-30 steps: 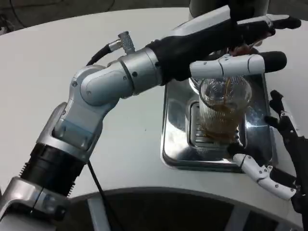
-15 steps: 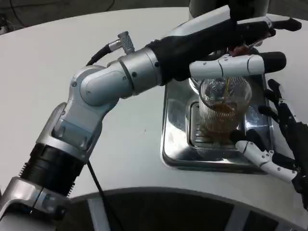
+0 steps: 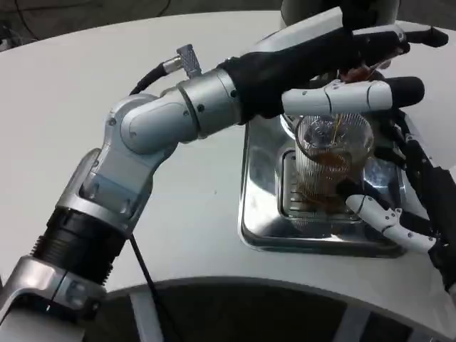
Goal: Grasp the cup under the faucet to collect the drink, then remove the cup.
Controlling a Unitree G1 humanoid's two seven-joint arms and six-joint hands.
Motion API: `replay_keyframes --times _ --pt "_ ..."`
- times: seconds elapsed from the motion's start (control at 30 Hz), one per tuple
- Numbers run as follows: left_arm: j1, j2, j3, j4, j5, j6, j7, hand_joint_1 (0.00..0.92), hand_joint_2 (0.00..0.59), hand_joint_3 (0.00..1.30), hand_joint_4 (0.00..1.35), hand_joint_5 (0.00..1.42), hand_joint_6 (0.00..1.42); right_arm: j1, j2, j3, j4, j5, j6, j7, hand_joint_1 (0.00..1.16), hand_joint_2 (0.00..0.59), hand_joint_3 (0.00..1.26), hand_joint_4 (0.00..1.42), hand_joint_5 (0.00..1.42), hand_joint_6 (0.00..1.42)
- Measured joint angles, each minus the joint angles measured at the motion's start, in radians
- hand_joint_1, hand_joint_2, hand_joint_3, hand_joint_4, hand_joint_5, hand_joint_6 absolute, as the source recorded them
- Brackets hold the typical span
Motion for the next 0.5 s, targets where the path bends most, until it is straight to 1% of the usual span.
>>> replay_keyframes --times 0.17,0.3,0.5 --pt "-0.006 -0.001 0.0 0.018 0.0 -0.015 0.0 0.0 0.109 0.15 0.04 0.07 0.11 -0.041 -0.02 0.004 0.048 0.018 -0.026 0.014 0.6 0.224 0.03 0.08 0.17 0.0" --pt "-0.014 -0.003 -0.001 0.034 0.0 -0.026 0.0 0.0 0.109 0.15 0.04 0.07 0.11 -0.071 -0.024 0.01 0.085 0.022 -0.046 0.023 0.59 0.231 0.04 0.09 0.17 0.0" --pt "-0.017 -0.002 0.0 0.046 0.0 -0.035 0.0 0.0 0.109 0.15 0.05 0.07 0.11 -0.105 -0.026 0.019 0.126 0.027 -0.058 0.039 0.59 0.232 0.04 0.09 0.17 0.0"
